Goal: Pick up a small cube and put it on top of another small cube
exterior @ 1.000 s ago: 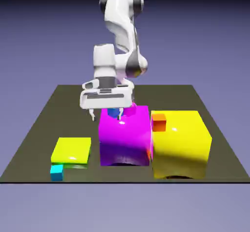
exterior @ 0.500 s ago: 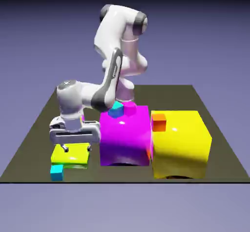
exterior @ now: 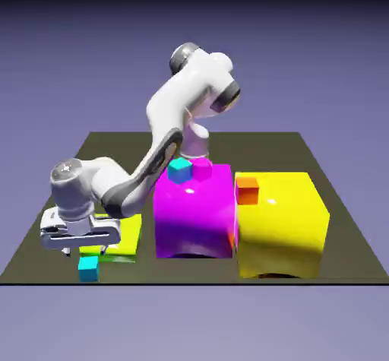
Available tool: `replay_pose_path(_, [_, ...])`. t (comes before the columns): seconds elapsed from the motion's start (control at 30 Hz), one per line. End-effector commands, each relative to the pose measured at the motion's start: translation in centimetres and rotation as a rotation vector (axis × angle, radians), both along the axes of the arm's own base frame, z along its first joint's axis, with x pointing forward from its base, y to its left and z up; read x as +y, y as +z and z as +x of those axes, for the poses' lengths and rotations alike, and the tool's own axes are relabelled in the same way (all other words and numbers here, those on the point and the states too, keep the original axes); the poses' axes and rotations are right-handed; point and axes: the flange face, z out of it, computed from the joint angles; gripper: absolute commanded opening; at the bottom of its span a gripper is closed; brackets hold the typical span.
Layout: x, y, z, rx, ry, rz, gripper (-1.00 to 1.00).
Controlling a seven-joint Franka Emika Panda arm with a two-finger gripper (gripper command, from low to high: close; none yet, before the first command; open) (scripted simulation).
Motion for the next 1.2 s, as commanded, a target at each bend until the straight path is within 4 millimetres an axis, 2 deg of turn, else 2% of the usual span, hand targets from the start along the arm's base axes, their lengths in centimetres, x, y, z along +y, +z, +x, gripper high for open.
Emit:
replay_pose_path(0.0, [0.0, -2.1, -0.4, 0.000, -0.001, 0.001, 0.00])
replay_pose_path(0.03, [0.0, -2.1, -0.4, 0.000, -0.001, 0.001, -1.00])
replay_pose_path(0.07, [0.0, -2.1, -0.4, 0.000, -0.001, 0.001, -1.00])
replay_pose_path(0.17, [0.6, 4.8, 0.8, 0.001, 0.006, 0.006, -1.00])
replay_pose_path(0.23, [8.4, 5.2, 4.1, 0.011, 0.114, 0.085, -1.00])
replay_pose_path(0.27, [9.7, 5.6, 4.1, 0.015, 0.114, 0.117, -1.00])
replay_pose_path(0.5, [12.5, 9.7, 1.6, 0.032, 0.020, 0.299, -1.00])
replay_pose_path(0.77, [16.1, 17.0, -1.7, 0.049, -0.015, 0.414, -1.00])
replay_pose_path(1.1, [20.5, 27.5, -8.1, 0.055, -0.014, 0.384, -1.00])
replay_pose_path(1.17, [21.4, 28.7, -9.8, 0.057, -0.024, 0.334, -1.00])
